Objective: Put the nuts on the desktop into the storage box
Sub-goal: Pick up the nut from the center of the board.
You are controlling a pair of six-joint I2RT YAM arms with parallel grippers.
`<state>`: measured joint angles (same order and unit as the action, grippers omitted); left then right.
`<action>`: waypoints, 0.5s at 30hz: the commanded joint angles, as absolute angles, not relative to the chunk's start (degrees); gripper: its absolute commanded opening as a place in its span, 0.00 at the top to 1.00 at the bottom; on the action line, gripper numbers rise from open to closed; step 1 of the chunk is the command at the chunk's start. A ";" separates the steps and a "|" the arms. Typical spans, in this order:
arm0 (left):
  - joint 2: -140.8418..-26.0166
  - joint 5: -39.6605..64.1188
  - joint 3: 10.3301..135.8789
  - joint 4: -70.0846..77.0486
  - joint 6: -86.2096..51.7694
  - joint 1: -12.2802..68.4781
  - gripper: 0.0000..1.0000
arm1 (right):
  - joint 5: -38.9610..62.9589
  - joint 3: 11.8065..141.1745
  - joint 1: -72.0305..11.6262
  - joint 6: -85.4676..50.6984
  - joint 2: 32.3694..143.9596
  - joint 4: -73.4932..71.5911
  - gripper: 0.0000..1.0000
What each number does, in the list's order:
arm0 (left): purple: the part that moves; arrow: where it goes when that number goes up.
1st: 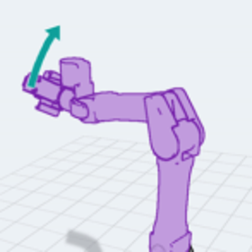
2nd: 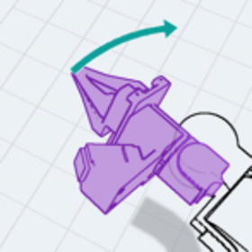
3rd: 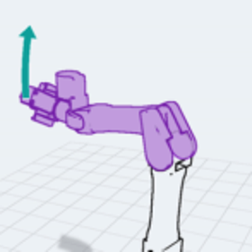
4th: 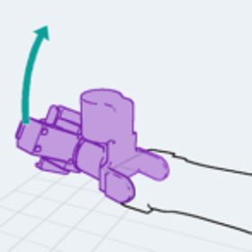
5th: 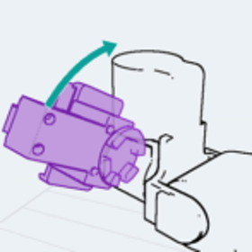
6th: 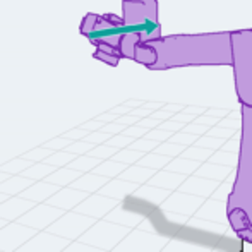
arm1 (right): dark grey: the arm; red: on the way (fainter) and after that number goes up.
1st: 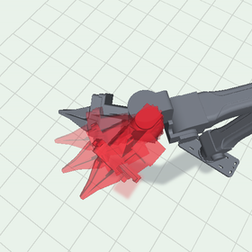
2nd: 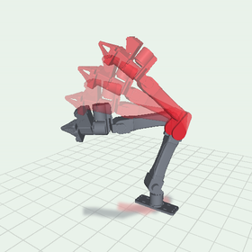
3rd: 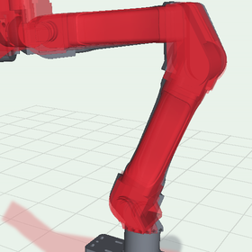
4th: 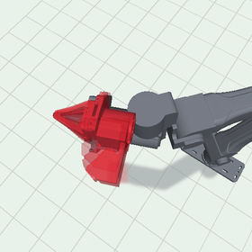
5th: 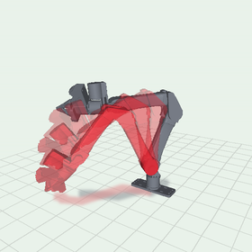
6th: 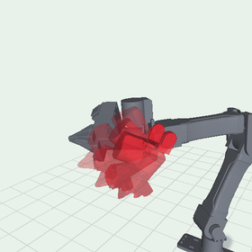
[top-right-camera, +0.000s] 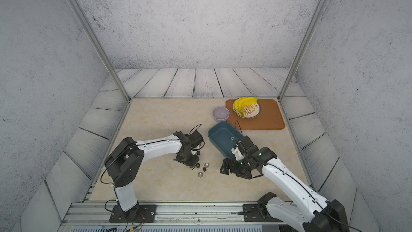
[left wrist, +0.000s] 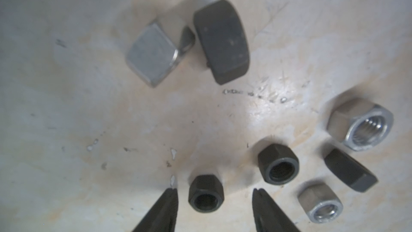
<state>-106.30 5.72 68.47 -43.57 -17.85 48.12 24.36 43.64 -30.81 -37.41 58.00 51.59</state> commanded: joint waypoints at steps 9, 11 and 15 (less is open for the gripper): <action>-108.99 2.41 67.42 -44.20 -18.19 48.16 0.53 | 23.99 44.56 -31.12 -38.01 57.81 51.77 0.01; -108.73 1.95 67.34 -44.18 -18.29 48.16 0.57 | 23.86 44.55 -31.20 -38.12 57.91 51.68 0.01; -108.46 2.47 66.93 -43.39 -17.81 48.16 0.68 | 23.84 44.73 -31.16 -38.23 58.03 51.57 0.01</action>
